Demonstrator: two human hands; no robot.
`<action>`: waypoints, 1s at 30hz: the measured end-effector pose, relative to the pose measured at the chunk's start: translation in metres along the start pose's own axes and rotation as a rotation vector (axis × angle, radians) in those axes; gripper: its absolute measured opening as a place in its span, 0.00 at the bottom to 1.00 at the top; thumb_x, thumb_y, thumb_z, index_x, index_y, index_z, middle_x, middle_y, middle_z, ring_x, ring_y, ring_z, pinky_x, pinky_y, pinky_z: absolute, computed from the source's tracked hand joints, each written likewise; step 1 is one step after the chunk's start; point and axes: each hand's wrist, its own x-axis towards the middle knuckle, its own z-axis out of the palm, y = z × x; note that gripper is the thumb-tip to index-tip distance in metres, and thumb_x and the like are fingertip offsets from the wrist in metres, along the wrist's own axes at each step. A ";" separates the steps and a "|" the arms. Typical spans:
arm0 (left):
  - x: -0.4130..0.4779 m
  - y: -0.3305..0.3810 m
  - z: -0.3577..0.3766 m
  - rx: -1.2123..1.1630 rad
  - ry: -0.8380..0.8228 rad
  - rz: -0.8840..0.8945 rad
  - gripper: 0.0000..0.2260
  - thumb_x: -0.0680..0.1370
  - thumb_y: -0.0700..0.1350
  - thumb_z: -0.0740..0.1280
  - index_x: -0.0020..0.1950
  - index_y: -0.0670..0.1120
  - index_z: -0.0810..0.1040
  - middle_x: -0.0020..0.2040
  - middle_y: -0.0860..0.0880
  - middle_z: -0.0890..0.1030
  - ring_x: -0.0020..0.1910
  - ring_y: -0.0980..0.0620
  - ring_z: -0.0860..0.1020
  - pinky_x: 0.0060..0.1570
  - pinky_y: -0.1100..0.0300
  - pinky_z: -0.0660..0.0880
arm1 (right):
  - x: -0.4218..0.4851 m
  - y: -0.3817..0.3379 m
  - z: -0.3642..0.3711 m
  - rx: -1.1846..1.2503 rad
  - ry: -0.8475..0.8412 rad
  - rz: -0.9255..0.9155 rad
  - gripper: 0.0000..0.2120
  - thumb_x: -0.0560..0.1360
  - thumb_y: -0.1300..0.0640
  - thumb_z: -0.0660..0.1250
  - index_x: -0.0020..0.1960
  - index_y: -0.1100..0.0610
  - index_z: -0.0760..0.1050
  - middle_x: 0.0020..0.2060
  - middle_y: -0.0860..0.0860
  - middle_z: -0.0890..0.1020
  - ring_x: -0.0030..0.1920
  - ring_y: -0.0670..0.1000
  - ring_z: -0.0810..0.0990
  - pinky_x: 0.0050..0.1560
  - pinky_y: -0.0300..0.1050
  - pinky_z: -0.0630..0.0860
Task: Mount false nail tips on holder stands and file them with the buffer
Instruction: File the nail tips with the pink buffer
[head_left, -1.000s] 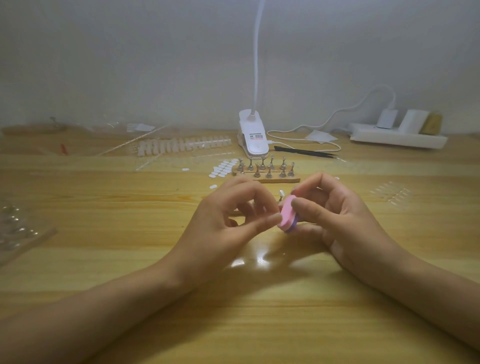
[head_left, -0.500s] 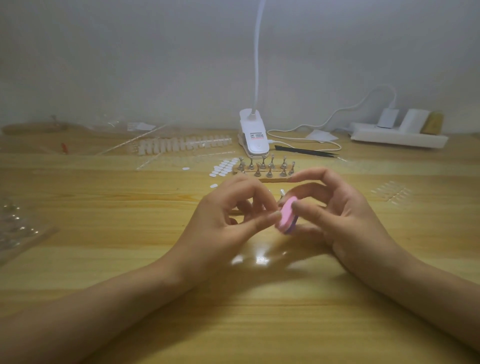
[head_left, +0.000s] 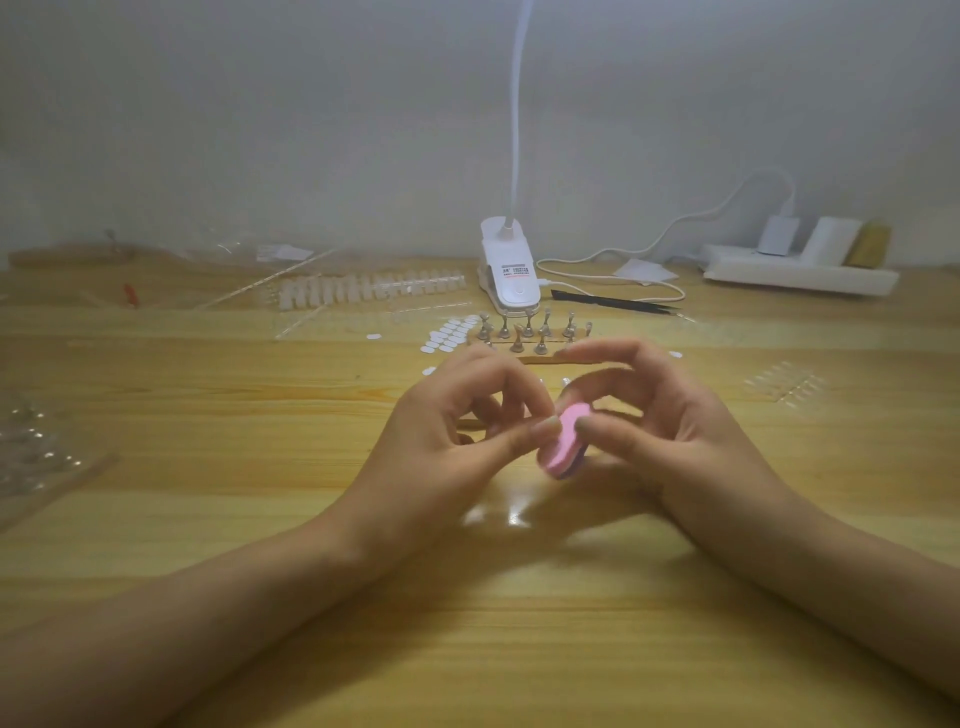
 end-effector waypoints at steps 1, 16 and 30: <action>0.000 0.000 0.000 0.004 -0.001 0.001 0.04 0.72 0.49 0.73 0.41 0.51 0.80 0.43 0.53 0.76 0.40 0.57 0.75 0.41 0.65 0.73 | 0.001 -0.001 -0.002 0.035 0.067 -0.007 0.20 0.72 0.58 0.74 0.62 0.56 0.75 0.46 0.56 0.83 0.44 0.55 0.86 0.45 0.45 0.83; 0.000 0.001 0.000 0.034 -0.010 -0.015 0.06 0.73 0.48 0.74 0.41 0.48 0.80 0.43 0.49 0.77 0.40 0.57 0.74 0.44 0.67 0.71 | 0.001 -0.002 -0.003 0.039 0.136 -0.014 0.21 0.71 0.57 0.72 0.63 0.57 0.74 0.44 0.56 0.84 0.44 0.55 0.86 0.46 0.44 0.82; 0.000 0.006 0.000 -0.153 0.021 -0.155 0.08 0.70 0.52 0.70 0.37 0.48 0.80 0.31 0.60 0.74 0.27 0.61 0.67 0.30 0.73 0.64 | 0.000 -0.005 -0.005 -0.083 0.148 0.016 0.19 0.69 0.50 0.78 0.58 0.50 0.78 0.45 0.53 0.83 0.43 0.57 0.86 0.36 0.52 0.83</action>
